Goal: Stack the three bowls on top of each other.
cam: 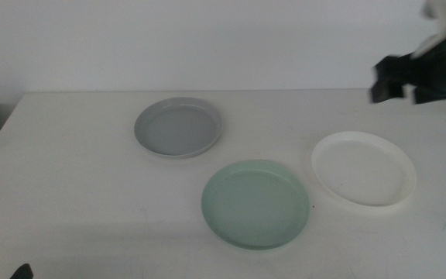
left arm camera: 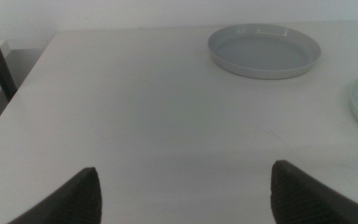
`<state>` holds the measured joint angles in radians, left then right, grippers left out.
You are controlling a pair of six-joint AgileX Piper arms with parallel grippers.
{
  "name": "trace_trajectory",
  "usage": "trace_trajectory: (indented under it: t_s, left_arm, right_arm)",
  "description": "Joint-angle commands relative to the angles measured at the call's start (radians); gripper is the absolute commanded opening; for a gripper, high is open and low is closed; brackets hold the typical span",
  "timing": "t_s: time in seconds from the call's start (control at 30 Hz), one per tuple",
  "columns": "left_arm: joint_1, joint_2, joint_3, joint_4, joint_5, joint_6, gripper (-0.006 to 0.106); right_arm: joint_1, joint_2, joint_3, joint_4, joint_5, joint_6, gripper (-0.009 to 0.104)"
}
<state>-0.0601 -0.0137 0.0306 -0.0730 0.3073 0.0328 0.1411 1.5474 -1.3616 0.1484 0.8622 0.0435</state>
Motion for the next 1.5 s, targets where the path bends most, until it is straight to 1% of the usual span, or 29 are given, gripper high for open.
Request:
trace_trajectory:
  t_s: [0.0, 0.07, 0.23, 0.33, 0.4, 0.53, 0.6, 0.73, 1.0, 1.1, 1.2, 1.27, 1.4, 1.47]
  left_arm:
    - [0.001, -0.013, -0.004, -0.008, -0.071, -0.009, 0.105]
    - [0.001, -0.013, -0.004, -0.008, -0.071, -0.009, 0.105]
    - [0.001, -0.013, -0.004, -0.008, -0.071, -0.009, 0.105]
    - [0.001, -0.013, -0.004, -0.008, -0.071, -0.009, 0.105]
    - [0.001, -0.013, -0.004, -0.008, -0.071, -0.009, 0.105]
    - [0.001, -0.013, -0.004, -0.008, -0.071, -0.009, 0.105]
    - [0.001, -0.013, -0.004, -0.008, -0.071, -0.009, 0.105]
    - [0.001, -0.013, -0.004, -0.008, -0.071, -0.009, 0.105]
    - [0.001, -0.013, -0.004, -0.008, -0.071, -0.009, 0.105]
    - [0.001, -0.013, -0.004, -0.008, -0.071, -0.009, 0.105]
    - [0.001, -0.013, -0.004, -0.008, -0.071, -0.009, 0.105]
    - [0.001, -0.013, -0.004, -0.008, -0.071, -0.009, 0.105]
    - [0.001, -0.013, -0.004, -0.008, -0.071, -0.009, 0.105]
    - [0.001, -0.013, -0.004, -0.008, -0.071, -0.009, 0.105]
  right_arm:
    - [-0.058, -0.051, -0.068, -0.034, 0.051, 0.005, 0.056]
    - [-0.105, -0.052, -0.087, -0.034, 0.081, -0.007, 0.056]
    - [-0.208, -0.031, -0.087, -0.032, 0.092, -0.038, 0.056]
    - [-0.239, 0.012, -0.087, -0.033, 0.094, -0.067, 0.056]
    - [-0.239, 0.049, -0.087, -0.039, 0.092, -0.086, 0.056]
    - [-0.236, 0.148, -0.087, -0.025, 0.083, -0.106, 0.056]
    - [-0.236, 0.201, -0.087, -0.027, 0.079, -0.106, 0.056]
    - [-0.236, 0.312, -0.087, -0.026, 0.051, -0.106, 0.052]
    - [-0.234, 0.418, -0.087, -0.024, -0.037, -0.106, 0.046]
    - [-0.234, 0.439, -0.087, -0.024, -0.053, -0.106, 0.040]
    - [-0.233, 0.455, -0.087, -0.023, -0.052, -0.106, 0.030]
    - [-0.233, 0.461, -0.087, -0.023, -0.052, -0.106, 0.022]
    - [-0.233, 0.452, -0.087, -0.025, -0.045, -0.106, -0.001]
    - [-0.233, 0.422, -0.087, -0.025, -0.038, -0.097, -0.001]
